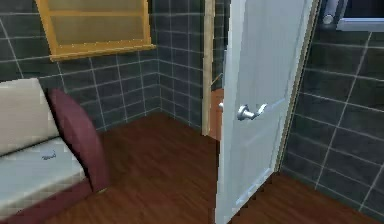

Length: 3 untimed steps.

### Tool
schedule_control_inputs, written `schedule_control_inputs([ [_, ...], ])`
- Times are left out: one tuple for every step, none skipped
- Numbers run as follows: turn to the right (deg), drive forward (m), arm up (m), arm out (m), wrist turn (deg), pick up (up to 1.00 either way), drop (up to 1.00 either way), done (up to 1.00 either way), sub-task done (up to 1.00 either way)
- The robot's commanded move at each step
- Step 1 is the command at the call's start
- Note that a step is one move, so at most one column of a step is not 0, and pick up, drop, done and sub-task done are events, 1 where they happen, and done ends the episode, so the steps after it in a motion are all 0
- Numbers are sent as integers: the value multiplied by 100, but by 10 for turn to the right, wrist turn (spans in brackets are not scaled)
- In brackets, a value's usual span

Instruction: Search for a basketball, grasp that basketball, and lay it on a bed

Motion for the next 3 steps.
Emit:
schedule_control_inputs([
  [-60, 0, 0, 0, 0, 0, 0, 0, 0],
  [0, 95, 0, 0, 0, 0, 0, 0, 0],
  [-150, 0, 0, 0, 0, 0, 0, 0, 0],
])
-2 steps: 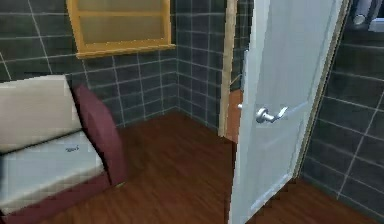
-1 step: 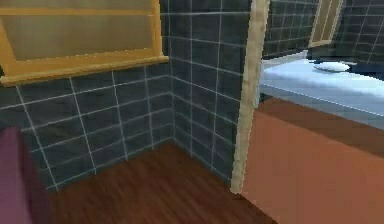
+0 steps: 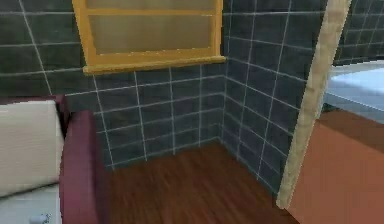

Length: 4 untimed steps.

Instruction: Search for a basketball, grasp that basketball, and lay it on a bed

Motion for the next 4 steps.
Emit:
schedule_control_inputs([
  [0, 30, 0, 0, 0, 0, 0, 0, 0],
  [450, 0, 0, 0, 0, 0, 0, 0, 0],
  [180, 0, 0, 0, 0, 0, 0, 0, 0],
  [0, 100, 0, 0, 0, 0, 0, 0, 0],
])
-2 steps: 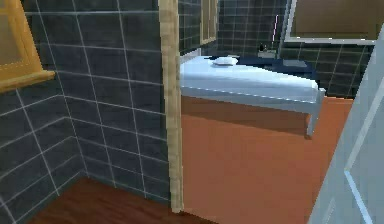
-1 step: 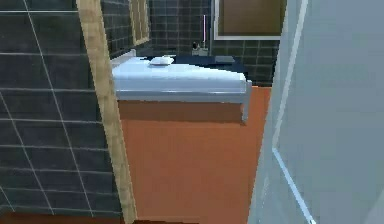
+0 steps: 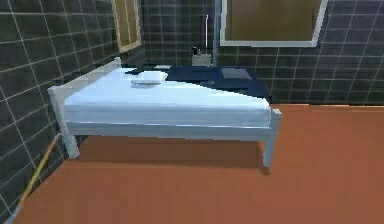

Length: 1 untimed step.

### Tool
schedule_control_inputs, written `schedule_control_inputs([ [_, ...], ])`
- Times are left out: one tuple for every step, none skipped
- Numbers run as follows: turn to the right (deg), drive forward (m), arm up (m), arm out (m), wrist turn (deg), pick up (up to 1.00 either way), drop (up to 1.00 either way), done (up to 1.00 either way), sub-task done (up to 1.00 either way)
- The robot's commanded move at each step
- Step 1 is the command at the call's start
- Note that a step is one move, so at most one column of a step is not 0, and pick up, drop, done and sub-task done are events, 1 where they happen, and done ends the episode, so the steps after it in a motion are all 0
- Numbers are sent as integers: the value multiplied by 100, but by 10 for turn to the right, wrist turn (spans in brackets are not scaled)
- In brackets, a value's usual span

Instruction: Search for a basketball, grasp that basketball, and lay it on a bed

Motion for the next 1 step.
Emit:
schedule_control_inputs([
  [60, 0, 0, 0, 0, 0, 0, 0, 0],
])
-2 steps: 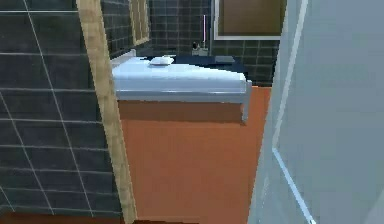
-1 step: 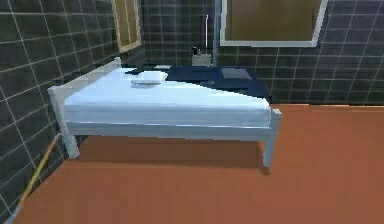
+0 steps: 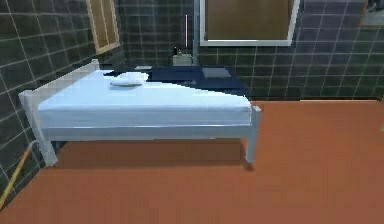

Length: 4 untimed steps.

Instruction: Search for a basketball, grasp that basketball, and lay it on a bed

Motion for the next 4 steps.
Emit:
schedule_control_inputs([
  [0, 25, 0, 0, 0, 0, 0, 0, 0],
  [420, 0, 0, 0, 0, 0, 0, 0, 0],
  [0, 30, 0, 0, 0, 0, 0, 0, 0],
  [450, 0, 0, 0, 0, 0, 0, 0, 0],
])
